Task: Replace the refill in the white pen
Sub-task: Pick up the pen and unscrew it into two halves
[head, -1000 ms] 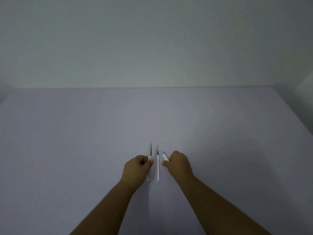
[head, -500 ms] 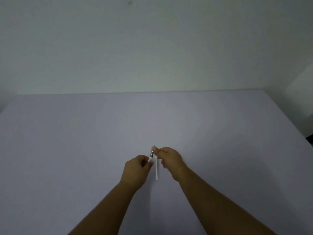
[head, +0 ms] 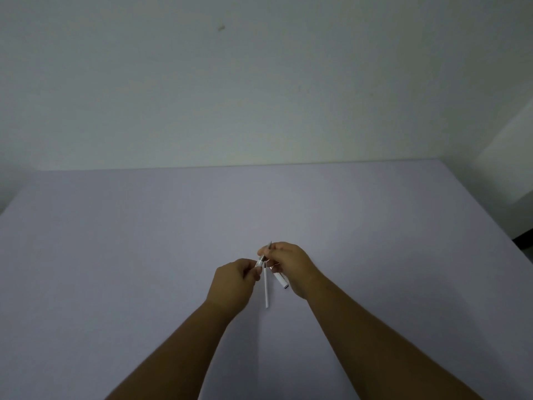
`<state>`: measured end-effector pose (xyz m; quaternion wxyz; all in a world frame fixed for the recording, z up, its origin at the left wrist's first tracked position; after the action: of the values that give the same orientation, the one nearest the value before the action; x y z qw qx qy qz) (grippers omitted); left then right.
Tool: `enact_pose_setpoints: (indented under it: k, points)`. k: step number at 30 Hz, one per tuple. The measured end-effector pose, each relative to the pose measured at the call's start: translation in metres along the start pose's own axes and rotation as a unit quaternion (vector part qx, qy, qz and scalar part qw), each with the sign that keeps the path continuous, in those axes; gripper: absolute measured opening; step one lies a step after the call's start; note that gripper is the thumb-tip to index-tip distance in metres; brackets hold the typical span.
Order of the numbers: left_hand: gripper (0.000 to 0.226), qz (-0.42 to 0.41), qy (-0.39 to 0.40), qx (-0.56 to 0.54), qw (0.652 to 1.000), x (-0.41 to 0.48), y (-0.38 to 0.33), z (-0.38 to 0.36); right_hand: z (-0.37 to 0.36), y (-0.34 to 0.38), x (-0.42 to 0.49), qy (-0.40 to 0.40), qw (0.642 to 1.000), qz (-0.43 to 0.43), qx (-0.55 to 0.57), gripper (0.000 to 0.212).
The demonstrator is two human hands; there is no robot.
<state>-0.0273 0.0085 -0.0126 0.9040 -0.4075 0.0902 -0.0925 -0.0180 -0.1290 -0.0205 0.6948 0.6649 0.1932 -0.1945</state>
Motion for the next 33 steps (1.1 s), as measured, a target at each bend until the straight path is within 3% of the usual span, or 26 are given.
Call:
enact_pose_setpoints:
  k: [3,8,12,16,18,21,25,27,29,33]
  points:
    - [0.023,-0.007,-0.003,0.007,1.0,0.001,-0.004,0.002,0.005,0.002,0.003,-0.04,0.999,-0.001,-0.03,0.021]
    - [0.023,-0.018,-0.006,0.043,0.999,0.002,-0.007,0.002,0.009,0.004,0.003,0.014,1.0,0.003,0.014,0.014]
    - [0.023,-0.027,-0.01,0.058,0.998,0.004,-0.011,0.0,0.014,0.003,0.003,-0.023,0.999,-0.026,-0.012,0.014]
    - [0.024,-0.033,-0.012,0.065,0.997,0.004,-0.015,-0.002,0.015,0.007,0.001,0.031,0.998,-0.017,0.056,0.015]
    - [0.024,-0.034,-0.012,0.065,0.997,0.004,-0.016,-0.001,0.015,0.008,-0.001,0.016,0.998,-0.032,0.051,0.004]
    - [0.023,-0.037,-0.009,0.068,0.997,0.003,-0.018,0.0,0.016,0.008,-0.001,-0.021,0.999,-0.038,0.021,0.008]
    - [0.025,-0.031,-0.014,0.07,0.997,0.002,-0.019,0.002,0.013,0.011,-0.003,0.017,0.998,-0.018,0.058,0.012]
    - [0.024,-0.032,-0.013,0.071,0.997,0.001,-0.019,0.003,0.014,0.011,-0.003,-0.016,0.999,-0.027,0.032,0.003]
    - [0.024,-0.036,-0.013,0.072,0.997,-0.001,-0.021,0.004,0.014,0.01,-0.005,-0.048,0.998,-0.033,0.003,0.011]
    - [0.025,-0.03,-0.014,0.081,0.996,-0.002,-0.02,0.003,0.013,0.013,-0.006,-0.005,0.999,-0.017,0.04,0.009]
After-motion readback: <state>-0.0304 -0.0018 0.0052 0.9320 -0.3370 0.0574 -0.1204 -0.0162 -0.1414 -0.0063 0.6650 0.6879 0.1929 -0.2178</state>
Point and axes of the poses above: each hand's wrist, its own x-axis towards the middle knuckle, its own z-axis out of the back of the hand, y = z × x, the point moved 3 cm from there along x, towards the middle knuckle, and after that the axes turned 8 degrees about -z, right-handed, at the moved point
